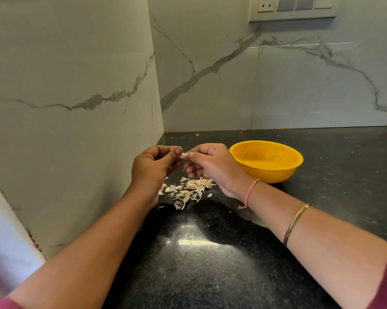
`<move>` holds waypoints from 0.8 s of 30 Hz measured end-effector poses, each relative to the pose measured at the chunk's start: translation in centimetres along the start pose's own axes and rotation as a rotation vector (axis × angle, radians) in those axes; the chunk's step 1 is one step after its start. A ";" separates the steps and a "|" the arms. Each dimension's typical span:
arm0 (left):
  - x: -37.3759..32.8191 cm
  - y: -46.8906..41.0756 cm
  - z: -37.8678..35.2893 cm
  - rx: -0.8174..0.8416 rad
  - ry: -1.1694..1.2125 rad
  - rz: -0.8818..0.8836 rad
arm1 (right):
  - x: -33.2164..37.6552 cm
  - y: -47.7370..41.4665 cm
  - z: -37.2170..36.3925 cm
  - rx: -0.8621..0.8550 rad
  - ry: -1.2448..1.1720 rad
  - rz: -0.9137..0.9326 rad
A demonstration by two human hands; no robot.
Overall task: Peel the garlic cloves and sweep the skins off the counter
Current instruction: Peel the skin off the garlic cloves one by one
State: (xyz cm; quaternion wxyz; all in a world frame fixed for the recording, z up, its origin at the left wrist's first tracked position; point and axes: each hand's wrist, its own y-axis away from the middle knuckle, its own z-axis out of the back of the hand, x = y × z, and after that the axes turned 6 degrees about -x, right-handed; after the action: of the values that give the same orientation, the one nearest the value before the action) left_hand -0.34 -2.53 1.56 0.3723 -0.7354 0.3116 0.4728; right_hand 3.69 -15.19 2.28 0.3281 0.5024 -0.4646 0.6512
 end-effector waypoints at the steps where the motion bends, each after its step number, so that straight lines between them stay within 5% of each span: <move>1: 0.0 0.0 0.0 -0.007 0.010 0.008 | 0.0 0.0 0.0 0.019 -0.032 -0.013; 14: -0.2 0.2 0.0 -0.014 -0.018 0.006 | -0.4 -0.1 0.3 0.024 0.043 0.072; 24: -0.2 0.2 0.0 -0.034 -0.014 0.021 | -0.5 0.0 0.0 -0.036 0.386 0.299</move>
State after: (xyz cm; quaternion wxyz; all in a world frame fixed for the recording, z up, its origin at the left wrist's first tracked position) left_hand -0.57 -2.60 1.70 0.3567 -0.7350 0.3087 0.4871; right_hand 3.86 -15.16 1.81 0.3196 0.2886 -0.4739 0.7681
